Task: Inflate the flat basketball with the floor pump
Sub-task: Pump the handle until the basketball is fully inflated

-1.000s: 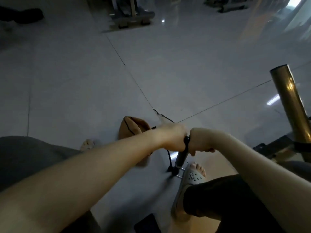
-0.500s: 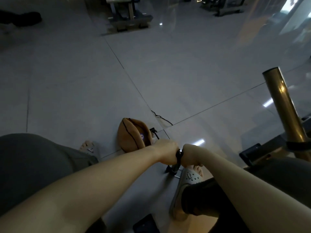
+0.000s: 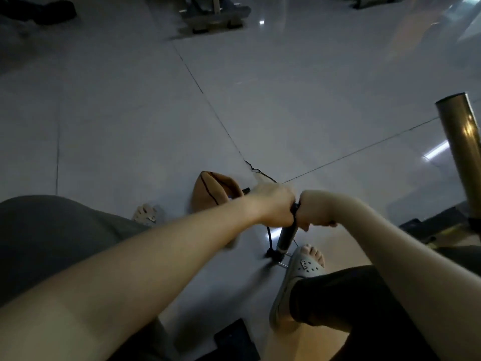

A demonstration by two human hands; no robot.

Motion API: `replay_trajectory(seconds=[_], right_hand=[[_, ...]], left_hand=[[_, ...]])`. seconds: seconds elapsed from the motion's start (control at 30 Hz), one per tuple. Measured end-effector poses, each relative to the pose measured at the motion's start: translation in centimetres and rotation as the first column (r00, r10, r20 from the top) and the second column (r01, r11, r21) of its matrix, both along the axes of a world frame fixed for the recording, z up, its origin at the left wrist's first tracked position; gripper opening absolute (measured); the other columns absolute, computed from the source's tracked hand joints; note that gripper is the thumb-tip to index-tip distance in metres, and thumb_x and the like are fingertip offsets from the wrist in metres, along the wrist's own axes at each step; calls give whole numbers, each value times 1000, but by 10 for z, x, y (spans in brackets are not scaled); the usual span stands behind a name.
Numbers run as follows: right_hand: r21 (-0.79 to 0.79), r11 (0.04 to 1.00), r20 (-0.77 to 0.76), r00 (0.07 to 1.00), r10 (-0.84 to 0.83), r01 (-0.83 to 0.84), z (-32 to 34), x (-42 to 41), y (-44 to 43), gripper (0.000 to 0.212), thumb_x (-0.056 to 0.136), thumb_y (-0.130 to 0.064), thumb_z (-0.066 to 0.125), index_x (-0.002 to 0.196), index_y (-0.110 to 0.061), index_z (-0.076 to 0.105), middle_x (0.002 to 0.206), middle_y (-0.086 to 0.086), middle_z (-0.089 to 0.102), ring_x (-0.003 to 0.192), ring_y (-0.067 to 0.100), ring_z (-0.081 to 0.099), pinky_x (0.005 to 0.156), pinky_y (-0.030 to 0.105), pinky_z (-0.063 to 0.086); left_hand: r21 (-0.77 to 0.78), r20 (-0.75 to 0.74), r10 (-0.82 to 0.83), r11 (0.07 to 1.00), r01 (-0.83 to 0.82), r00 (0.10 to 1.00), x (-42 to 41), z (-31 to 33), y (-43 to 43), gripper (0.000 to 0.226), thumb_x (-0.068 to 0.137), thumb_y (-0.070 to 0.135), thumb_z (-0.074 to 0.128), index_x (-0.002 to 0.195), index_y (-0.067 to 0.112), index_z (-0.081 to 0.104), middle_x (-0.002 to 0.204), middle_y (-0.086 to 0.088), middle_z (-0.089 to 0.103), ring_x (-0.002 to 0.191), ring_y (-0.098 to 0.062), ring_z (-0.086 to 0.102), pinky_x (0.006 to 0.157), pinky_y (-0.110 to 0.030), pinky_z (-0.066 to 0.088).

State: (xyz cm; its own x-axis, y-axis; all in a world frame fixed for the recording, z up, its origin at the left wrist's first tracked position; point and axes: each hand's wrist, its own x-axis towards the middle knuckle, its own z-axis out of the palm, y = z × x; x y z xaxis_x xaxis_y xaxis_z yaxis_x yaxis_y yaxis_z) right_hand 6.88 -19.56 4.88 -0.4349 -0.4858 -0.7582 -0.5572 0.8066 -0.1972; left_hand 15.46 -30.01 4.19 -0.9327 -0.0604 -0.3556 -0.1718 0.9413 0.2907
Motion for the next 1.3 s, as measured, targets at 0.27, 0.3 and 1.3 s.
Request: replay_trajectory(seconds=[0.27, 0.3, 1.3], right_hand=[[-92, 995, -137, 989, -59, 47, -76, 22, 20, 22, 79, -25, 58, 66, -17, 41, 66, 1, 48, 71, 24, 54, 54, 25, 36], [-85, 994, -127, 989, -77, 67, -74, 23, 20, 21, 78, -23, 58, 66, -16, 43, 66, 1, 49, 71, 24, 55, 55, 25, 38], [-65, 995, -37, 996, -80, 77, -69, 23, 18, 19, 77, -16, 62, 64, -13, 48, 62, 4, 52, 64, 23, 54, 54, 26, 42]], left_hand=[[-38, 56, -23, 999, 25, 998, 12, -68, 17, 7, 78, 22, 60, 74, 20, 54, 72, -2, 56, 70, -26, 60, 62, -32, 42], [-39, 70, -35, 999, 38, 997, 12, -64, 17, 3, 79, 21, 60, 79, 18, 57, 76, -3, 59, 72, -25, 60, 62, -32, 43], [-51, 54, -48, 997, 51, 997, 12, -65, 15, 13, 79, 27, 60, 70, 22, 52, 70, 0, 55, 67, -24, 58, 61, -33, 46]])
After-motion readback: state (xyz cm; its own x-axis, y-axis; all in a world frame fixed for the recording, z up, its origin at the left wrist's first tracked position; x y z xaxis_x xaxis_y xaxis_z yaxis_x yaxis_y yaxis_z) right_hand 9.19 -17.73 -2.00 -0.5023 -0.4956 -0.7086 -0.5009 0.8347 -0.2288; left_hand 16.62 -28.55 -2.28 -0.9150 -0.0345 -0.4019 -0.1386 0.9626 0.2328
